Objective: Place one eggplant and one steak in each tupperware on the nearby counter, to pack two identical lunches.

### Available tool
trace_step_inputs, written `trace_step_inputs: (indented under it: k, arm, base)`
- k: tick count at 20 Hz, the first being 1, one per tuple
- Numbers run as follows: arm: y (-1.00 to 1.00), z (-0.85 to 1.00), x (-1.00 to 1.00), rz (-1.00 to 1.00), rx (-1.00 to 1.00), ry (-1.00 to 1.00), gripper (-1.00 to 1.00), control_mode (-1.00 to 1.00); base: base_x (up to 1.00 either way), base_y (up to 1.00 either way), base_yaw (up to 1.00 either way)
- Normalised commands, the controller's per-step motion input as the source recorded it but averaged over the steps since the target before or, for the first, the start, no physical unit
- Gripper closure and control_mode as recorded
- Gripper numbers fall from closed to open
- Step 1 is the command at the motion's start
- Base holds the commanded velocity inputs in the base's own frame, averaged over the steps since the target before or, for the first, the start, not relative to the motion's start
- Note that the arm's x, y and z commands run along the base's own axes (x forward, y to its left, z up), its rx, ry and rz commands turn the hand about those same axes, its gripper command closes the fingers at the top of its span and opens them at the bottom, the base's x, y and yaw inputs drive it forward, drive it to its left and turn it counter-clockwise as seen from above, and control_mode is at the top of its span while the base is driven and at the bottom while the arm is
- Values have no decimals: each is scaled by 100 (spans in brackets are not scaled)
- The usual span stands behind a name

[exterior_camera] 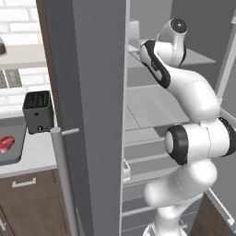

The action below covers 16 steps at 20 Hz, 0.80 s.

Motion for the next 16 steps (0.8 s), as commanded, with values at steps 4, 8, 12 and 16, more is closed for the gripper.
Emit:
trace_step_inputs:
  k: [4,8,12,16]
  arm:
    - [0,0,0,0,0,0,100,-100]
    - [3,0,-51,0,0,-8,100,-100]
    - [7,0,-100,0,0,-33,100,-100]
    - [1,0,-100,0,0,-46,100,-100]
  base:
    - [0,0,0]
    - [0,0,0]
    - [0,0,0]
    - [0,0,0]
